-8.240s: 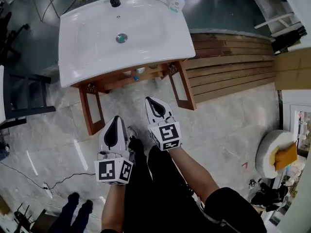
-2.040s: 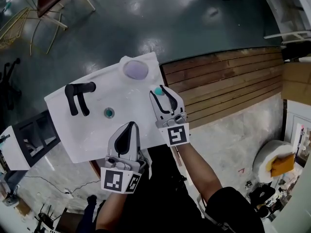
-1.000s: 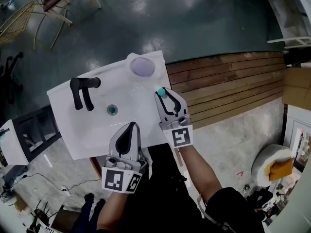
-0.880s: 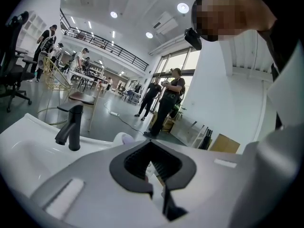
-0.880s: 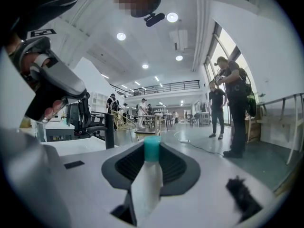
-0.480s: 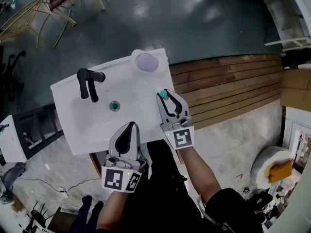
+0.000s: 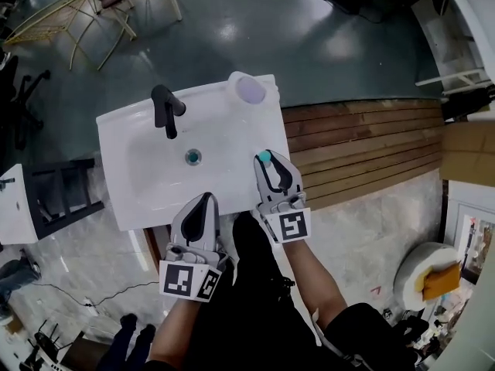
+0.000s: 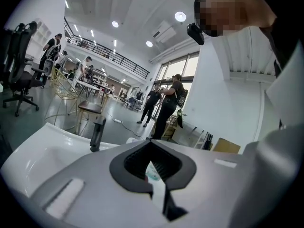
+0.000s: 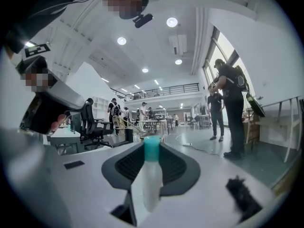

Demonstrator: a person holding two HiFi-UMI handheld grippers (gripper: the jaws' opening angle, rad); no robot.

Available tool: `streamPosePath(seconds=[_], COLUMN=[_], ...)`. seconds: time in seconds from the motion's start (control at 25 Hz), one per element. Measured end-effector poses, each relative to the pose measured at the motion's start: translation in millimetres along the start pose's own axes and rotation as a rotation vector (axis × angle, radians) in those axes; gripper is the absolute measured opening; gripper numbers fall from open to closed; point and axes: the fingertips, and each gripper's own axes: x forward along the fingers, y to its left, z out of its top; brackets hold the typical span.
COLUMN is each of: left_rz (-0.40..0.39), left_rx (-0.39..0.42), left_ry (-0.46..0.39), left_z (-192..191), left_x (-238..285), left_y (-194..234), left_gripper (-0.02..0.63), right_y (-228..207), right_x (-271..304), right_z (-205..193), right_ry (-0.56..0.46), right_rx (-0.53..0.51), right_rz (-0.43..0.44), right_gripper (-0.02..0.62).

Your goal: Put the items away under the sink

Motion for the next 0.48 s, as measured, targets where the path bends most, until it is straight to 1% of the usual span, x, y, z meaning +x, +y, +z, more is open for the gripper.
streamPosePath(seconds=[0.16,0.32,0.48], left_rz=[0.012,0.019,0.033], left_rx=[-0.001,-0.001,-0.003], left_ry=[-0.021,-0.035,-0.055], left_z=[6.3,9.6,11.1], left_x=[-26.2,-56.7,-86.4], left_y=[5.7,5.6,8.2], left_gripper=[0.006,0.006,0.006], right_y=[22.1,40.4,58.6], right_x=[-12.2,-31.3,-47.9], right_z=[14.6,25.2,32.9], right_ry=[0.024,-0.024,-0.023], right_rx=[0.007,-0.023,-0.006], right_rz=[0.007,0.008,0.003], right_gripper=[0.104,0.104,0.104])
